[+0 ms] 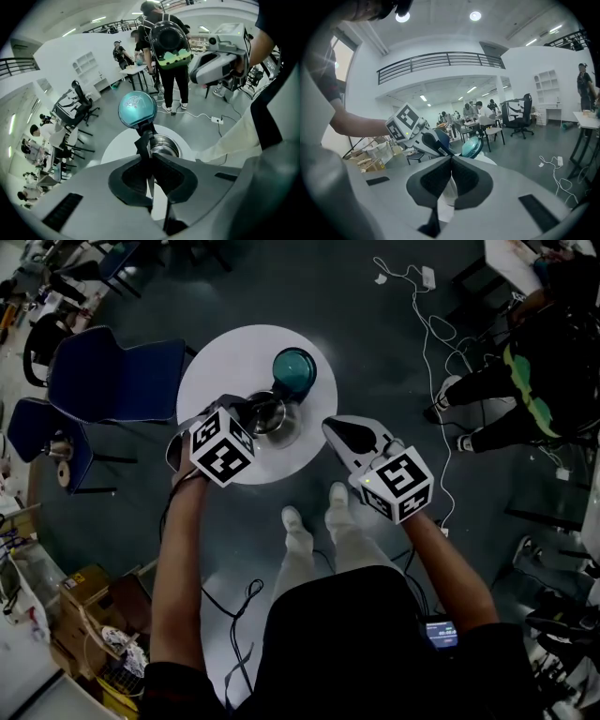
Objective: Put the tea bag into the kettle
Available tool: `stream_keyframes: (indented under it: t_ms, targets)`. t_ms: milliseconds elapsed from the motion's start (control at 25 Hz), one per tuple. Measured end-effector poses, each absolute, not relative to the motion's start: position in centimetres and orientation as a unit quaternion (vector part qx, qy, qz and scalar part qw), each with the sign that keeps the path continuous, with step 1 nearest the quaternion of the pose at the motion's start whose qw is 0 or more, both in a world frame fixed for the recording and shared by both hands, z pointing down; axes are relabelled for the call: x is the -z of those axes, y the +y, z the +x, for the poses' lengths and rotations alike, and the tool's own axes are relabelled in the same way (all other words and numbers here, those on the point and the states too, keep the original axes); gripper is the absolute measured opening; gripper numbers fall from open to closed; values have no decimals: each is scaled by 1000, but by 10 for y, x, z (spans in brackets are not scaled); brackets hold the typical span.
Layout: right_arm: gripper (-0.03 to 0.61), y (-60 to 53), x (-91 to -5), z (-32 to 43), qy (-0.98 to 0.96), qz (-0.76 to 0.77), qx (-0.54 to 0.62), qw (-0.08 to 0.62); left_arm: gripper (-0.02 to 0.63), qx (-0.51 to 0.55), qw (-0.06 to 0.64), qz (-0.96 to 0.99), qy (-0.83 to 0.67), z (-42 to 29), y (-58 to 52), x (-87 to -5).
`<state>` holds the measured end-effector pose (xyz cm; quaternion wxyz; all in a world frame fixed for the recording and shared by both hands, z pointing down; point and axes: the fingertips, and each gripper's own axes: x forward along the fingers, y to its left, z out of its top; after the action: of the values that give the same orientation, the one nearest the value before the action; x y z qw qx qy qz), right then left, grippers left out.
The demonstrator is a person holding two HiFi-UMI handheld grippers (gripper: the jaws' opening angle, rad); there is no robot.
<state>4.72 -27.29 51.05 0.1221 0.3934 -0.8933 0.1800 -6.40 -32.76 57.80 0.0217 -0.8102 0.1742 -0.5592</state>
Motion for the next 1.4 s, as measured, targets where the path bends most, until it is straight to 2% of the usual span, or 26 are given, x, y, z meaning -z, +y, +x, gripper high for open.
stream_keyframes:
  t_ms: [680, 1400]
  targets:
    - [20, -272, -525, 50, -892, 388, -196, 127, 32, 616, 21, -778, 118, -57, -328, -611]
    - [20, -271, -538, 59, -886, 391, -208, 137, 34, 615, 15, -782, 105, -51, -328, -635]
